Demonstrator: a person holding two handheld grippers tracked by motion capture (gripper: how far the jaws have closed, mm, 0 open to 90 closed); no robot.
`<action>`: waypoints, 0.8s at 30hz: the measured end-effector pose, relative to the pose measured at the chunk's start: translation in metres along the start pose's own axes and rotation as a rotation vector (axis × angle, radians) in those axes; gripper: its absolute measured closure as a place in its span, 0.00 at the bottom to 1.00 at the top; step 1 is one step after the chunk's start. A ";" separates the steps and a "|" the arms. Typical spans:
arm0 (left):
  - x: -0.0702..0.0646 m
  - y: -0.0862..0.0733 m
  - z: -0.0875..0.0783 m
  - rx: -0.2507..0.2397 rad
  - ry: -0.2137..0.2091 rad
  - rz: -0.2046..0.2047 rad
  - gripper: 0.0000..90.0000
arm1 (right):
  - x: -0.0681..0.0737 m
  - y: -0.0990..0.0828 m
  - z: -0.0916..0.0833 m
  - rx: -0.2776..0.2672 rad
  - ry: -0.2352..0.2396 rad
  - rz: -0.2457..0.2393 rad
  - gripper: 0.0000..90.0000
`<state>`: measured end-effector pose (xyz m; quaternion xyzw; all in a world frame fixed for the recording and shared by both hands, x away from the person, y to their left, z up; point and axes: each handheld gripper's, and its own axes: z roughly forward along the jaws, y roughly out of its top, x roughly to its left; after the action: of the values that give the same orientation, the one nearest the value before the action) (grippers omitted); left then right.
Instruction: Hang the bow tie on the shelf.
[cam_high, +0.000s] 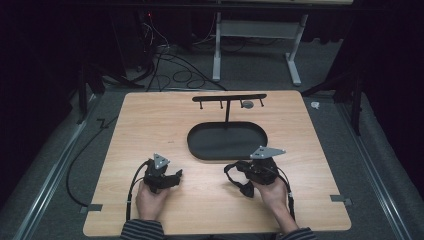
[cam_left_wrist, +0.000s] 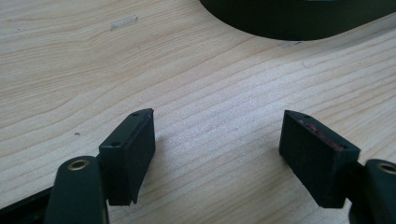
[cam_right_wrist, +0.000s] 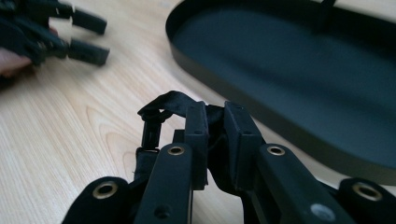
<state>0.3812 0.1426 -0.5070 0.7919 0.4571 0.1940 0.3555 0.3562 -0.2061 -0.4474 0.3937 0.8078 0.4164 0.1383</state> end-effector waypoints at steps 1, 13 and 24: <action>0.000 0.000 0.000 0.000 0.000 0.000 0.31 | 0.000 0.000 0.000 0.000 0.000 0.000 0.91; 0.000 0.000 0.000 -0.002 0.000 -0.001 0.31 | -0.006 0.013 -0.030 -0.069 -0.031 -0.008 0.91; 0.000 0.000 0.000 -0.002 0.000 0.000 0.30 | -0.009 0.023 -0.048 -0.122 -0.052 -0.016 0.91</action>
<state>0.3813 0.1427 -0.5071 0.7915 0.4568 0.1945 0.3564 0.3480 -0.2322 -0.4014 0.3889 0.7799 0.4536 0.1864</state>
